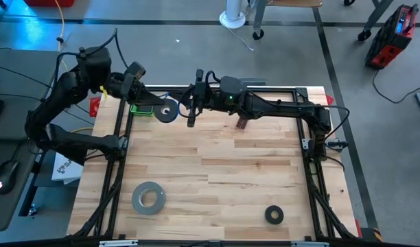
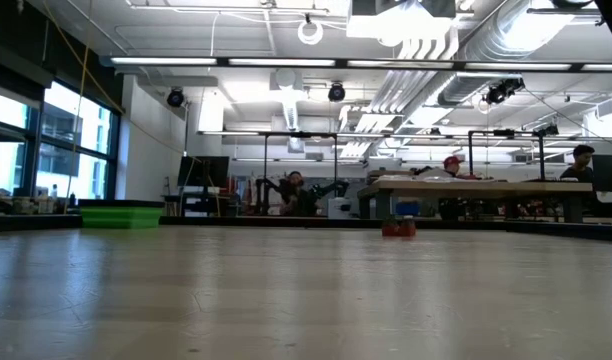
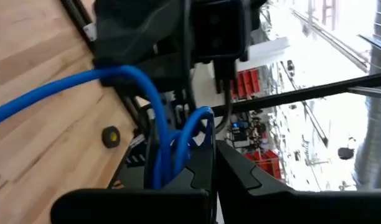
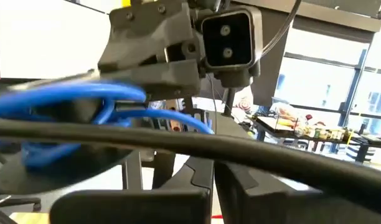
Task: Coil cords
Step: Coil the blue wire onto the spool
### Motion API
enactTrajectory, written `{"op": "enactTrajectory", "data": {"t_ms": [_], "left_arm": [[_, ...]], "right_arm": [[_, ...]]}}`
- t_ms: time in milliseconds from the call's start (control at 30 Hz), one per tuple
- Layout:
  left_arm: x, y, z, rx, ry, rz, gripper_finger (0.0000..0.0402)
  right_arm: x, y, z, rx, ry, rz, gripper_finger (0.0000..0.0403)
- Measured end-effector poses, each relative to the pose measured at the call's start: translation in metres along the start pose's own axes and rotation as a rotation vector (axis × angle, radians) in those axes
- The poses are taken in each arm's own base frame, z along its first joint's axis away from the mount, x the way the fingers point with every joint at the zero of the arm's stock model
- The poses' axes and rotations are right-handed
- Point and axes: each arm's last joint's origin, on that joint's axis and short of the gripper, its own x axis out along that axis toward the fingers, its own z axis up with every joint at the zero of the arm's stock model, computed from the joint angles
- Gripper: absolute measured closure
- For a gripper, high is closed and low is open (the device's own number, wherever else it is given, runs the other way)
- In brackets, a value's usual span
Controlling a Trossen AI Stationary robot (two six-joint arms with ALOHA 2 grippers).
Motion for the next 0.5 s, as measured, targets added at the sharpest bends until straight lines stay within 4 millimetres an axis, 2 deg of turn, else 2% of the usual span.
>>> {"op": "enactTrajectory", "data": {"t_ms": [167, 500], "left_arm": [[-0.004, 0.007, -0.007, 0.010, 0.032, 0.069, 0.0401], [-0.012, 0.016, -0.015, 0.149, 0.030, 0.194, 0.0401]], "right_arm": [[0.000, -0.006, -0.002, -0.006, 0.008, -0.004, 0.0402], [-0.001, -0.018, -0.010, -0.011, 0.072, 0.002, 0.0402]]}}
